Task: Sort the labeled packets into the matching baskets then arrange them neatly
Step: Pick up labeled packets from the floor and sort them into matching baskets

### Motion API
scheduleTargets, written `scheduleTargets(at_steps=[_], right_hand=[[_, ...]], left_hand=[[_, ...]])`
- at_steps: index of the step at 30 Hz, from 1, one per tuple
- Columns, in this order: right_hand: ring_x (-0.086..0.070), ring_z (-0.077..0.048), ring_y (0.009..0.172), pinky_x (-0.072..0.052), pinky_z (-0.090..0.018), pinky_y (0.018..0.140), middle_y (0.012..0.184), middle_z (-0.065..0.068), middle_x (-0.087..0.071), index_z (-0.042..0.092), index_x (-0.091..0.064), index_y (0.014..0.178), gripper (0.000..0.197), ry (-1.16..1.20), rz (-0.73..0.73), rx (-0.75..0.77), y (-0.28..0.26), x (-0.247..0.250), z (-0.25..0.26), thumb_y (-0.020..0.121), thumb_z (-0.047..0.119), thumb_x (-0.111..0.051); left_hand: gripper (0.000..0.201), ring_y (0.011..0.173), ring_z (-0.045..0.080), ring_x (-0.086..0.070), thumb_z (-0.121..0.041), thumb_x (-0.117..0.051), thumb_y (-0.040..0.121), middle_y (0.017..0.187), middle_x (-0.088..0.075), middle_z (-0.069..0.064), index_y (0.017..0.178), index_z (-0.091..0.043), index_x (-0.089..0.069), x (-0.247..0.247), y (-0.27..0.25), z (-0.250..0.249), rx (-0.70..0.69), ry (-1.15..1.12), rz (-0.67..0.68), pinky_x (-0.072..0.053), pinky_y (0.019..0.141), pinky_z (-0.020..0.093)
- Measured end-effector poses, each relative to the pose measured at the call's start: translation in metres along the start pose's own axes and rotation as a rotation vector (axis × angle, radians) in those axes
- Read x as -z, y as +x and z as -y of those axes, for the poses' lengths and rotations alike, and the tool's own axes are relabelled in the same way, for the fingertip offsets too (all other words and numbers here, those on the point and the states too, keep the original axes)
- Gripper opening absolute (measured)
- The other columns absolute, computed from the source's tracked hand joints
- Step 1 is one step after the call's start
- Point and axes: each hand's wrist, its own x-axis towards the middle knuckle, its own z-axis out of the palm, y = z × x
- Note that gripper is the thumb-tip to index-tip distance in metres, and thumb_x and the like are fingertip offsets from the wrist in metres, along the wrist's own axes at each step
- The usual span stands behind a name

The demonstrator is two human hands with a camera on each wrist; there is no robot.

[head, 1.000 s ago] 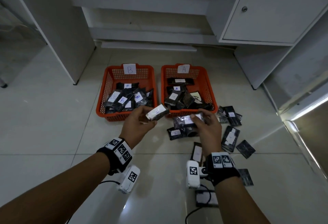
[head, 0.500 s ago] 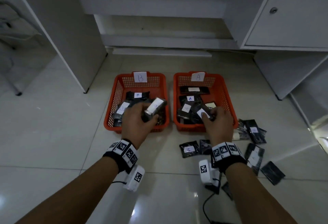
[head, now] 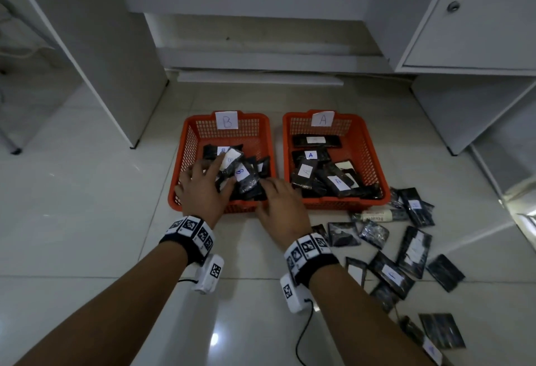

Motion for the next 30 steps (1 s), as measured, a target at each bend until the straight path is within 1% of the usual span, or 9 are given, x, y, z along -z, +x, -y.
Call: scheduleTargets(at_steps=[4, 7, 11, 16, 19, 21, 23, 27, 30], right_hand=[[-0.046, -0.024, 0.137, -0.03, -0.039, 0.114, 0.146, -0.003, -0.054, 0.017, -0.056, 0.146, 0.055, -0.005, -0.002, -0.054, 0.002, -0.004, 0.007, 0.095, 0.035, -0.061], [-0.045, -0.025, 0.135, -0.04, -0.042, 0.115, 0.145, -0.004, -0.052, 0.016, -0.057, 0.145, 0.053, 0.054, -0.008, -0.033, -0.005, -0.001, 0.003, 0.094, 0.03, -0.062], [-0.049, -0.023, 0.12, -0.049, -0.041, 0.102, 0.129, -0.002, -0.053, 0.017, -0.064, 0.13, 0.037, 0.097, -0.104, -0.071, -0.033, 0.01, -0.02, 0.096, 0.03, -0.056], [-0.052, -0.019, 0.112, -0.054, -0.036, 0.095, 0.124, 0.0, -0.051, 0.022, -0.061, 0.119, 0.023, 0.029, -0.165, -0.403, -0.102, 0.038, -0.073, 0.096, 0.025, -0.061], [-0.054, -0.032, 0.119, -0.054, -0.042, 0.097, 0.133, -0.013, -0.055, 0.014, -0.058, 0.129, 0.042, -0.122, 0.063, -0.657, -0.142, 0.051, -0.103, 0.095, 0.038, -0.061], [-0.05, -0.036, 0.126, -0.052, -0.044, 0.1, 0.142, -0.016, -0.048, 0.013, -0.054, 0.135, 0.056, -0.181, 0.29, -0.713, -0.162, 0.054, -0.111, 0.093, 0.048, -0.062], [-0.053, -0.038, 0.125, -0.053, -0.044, 0.098, 0.145, -0.018, -0.04, 0.013, -0.048, 0.141, 0.062, -0.189, 0.392, -0.706, -0.172, 0.054, -0.112, 0.092, 0.046, -0.067], [-0.062, -0.038, 0.114, -0.057, -0.038, 0.091, 0.139, -0.021, -0.046, 0.01, -0.042, 0.147, 0.066, -0.01, 0.32, -0.73, -0.174, 0.048, -0.113, 0.091, 0.026, -0.073], [-0.069, -0.027, 0.1, -0.058, -0.035, 0.085, 0.109, -0.007, -0.068, 0.015, -0.059, 0.123, 0.037, 0.293, 0.25, -0.764, -0.177, 0.051, -0.115, 0.089, 0.017, -0.075]], left_hand=[[0.067, 0.127, 0.045, -0.043, -0.063, -0.061, 0.089, 0.142, -0.052, 0.007, 0.151, -0.045, -0.041, 0.003, 0.0, 0.001, -0.015, -0.021, -0.014, -0.036, 0.105, 0.061], [0.064, 0.131, 0.044, -0.039, -0.054, -0.064, 0.091, 0.146, -0.049, 0.007, 0.15, -0.039, -0.044, 0.007, -0.005, -0.001, -0.023, -0.053, -0.023, -0.033, 0.107, 0.063], [0.055, 0.13, 0.04, -0.041, -0.053, -0.054, 0.089, 0.145, -0.049, 0.001, 0.139, -0.031, -0.052, 0.007, -0.025, -0.005, -0.151, -0.114, -0.075, -0.036, 0.106, 0.062], [0.041, 0.124, 0.031, -0.044, -0.047, -0.059, 0.088, 0.136, -0.053, -0.006, 0.127, -0.032, -0.06, -0.001, -0.061, -0.023, -0.293, -0.141, -0.025, -0.038, 0.099, 0.052], [0.031, 0.116, 0.026, -0.047, -0.046, -0.056, 0.088, 0.126, -0.057, -0.012, 0.117, -0.034, -0.063, -0.013, -0.083, -0.033, -0.388, -0.182, 0.091, -0.04, 0.088, 0.043], [0.024, 0.113, 0.022, -0.048, -0.043, -0.059, 0.091, 0.12, -0.058, -0.014, 0.114, -0.037, -0.062, -0.024, -0.097, -0.039, -0.445, -0.213, 0.167, -0.041, 0.088, 0.042], [0.018, 0.113, 0.018, -0.049, -0.04, -0.062, 0.094, 0.116, -0.059, -0.018, 0.112, -0.04, -0.062, -0.031, -0.111, -0.047, -0.486, -0.226, 0.231, -0.042, 0.091, 0.042], [0.016, 0.101, 0.011, -0.051, -0.042, -0.059, 0.096, 0.112, -0.06, -0.021, 0.112, -0.041, -0.062, -0.039, -0.135, -0.063, -0.562, -0.313, 0.397, -0.045, 0.087, 0.038], [0.023, 0.099, 0.007, -0.05, -0.053, -0.055, 0.095, 0.112, -0.057, -0.021, 0.115, -0.042, -0.059, -0.041, -0.145, -0.071, -0.613, -0.297, 0.575, -0.049, 0.09, 0.037]])
